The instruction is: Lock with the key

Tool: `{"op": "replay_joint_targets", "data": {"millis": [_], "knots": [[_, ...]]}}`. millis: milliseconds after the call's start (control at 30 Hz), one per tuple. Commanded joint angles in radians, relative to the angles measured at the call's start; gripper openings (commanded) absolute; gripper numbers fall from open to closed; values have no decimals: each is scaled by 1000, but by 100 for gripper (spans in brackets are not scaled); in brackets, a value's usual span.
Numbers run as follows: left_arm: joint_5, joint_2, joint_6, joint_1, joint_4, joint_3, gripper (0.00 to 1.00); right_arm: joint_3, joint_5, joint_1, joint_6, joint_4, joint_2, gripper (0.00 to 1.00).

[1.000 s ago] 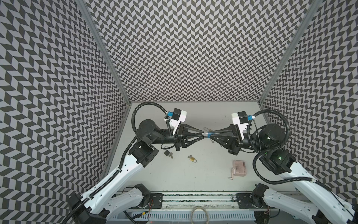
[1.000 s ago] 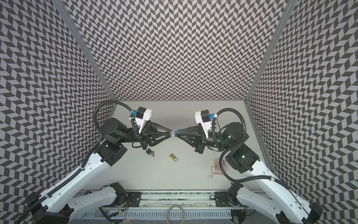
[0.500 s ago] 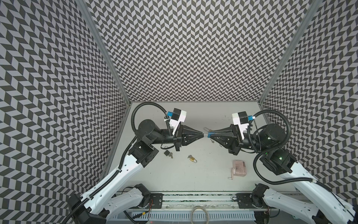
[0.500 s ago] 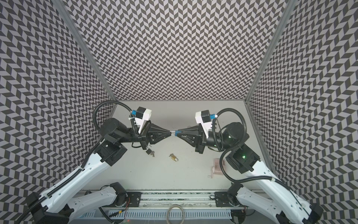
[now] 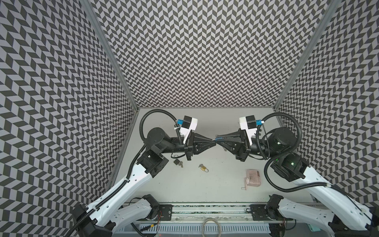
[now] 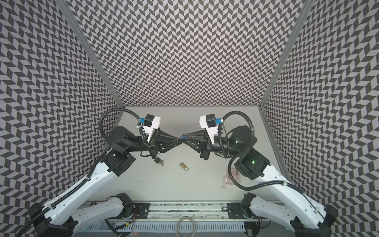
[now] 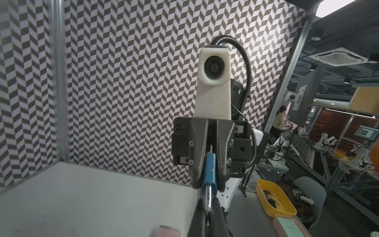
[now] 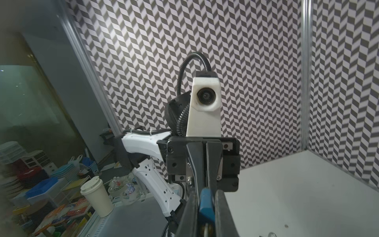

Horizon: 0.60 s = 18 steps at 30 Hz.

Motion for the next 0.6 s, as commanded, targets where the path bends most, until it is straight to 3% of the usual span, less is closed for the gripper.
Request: {"op": "replay_joint_targets", "data": {"millis": [0,400,433,533,567], "knots": [[29,-53,-2,44,-21,25,0,-4,-12,-25,-4,-36,-59,0],[52,-84,-3,56,-30,36,0,-28,-39,-28,19,8,-88,0],[54,-83,-5,55,-29,37,0,-28,-46,-29,24,11,-87,5],[55,-84,-10,55,-24,32,0,-25,-44,-28,27,15,-88,52],[52,-85,-6,56,-29,32,0,-23,-34,-28,25,13,-93,60]]}}
